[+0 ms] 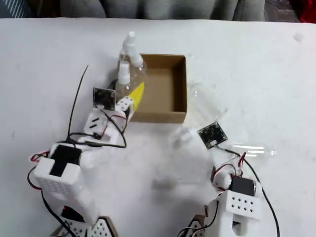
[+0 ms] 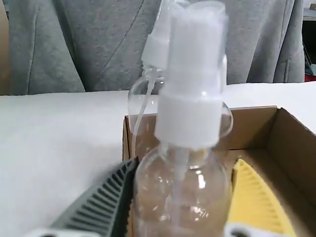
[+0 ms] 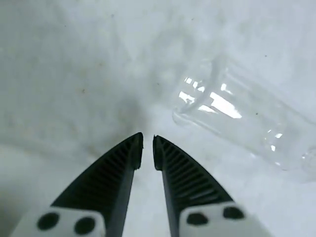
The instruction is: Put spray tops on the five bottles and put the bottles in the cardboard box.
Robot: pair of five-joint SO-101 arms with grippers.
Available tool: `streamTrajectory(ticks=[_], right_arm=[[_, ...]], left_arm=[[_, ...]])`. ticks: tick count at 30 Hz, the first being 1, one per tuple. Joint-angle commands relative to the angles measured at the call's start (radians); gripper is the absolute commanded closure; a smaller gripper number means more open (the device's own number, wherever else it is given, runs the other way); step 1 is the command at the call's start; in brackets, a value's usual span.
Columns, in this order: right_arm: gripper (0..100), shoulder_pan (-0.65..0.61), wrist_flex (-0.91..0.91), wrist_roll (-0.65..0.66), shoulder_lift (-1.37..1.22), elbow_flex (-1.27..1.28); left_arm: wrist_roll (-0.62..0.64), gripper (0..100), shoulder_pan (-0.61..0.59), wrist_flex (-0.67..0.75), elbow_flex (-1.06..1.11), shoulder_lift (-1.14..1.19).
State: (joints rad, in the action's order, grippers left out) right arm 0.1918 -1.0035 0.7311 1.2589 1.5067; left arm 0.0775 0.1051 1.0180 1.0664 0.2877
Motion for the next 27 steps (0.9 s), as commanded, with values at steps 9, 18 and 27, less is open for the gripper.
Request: streamTrajectory(ticks=[9, 18, 27], right_arm=[[98.4, 0.005, 0.018, 0.011, 0.008, -0.006], [98.4, 0.005, 0.031, 0.011, 0.008, 0.0], [98.4, 0.005, 0.031, 0.011, 0.008, 0.0]], left_arm=[[0.002, 67, -0.01, 0.031, -0.015, -0.019], [0.002, 67, -0.012, 0.028, 0.023, -0.111], [-0.003, 67, -0.012, -0.11, 0.18, -0.409]])
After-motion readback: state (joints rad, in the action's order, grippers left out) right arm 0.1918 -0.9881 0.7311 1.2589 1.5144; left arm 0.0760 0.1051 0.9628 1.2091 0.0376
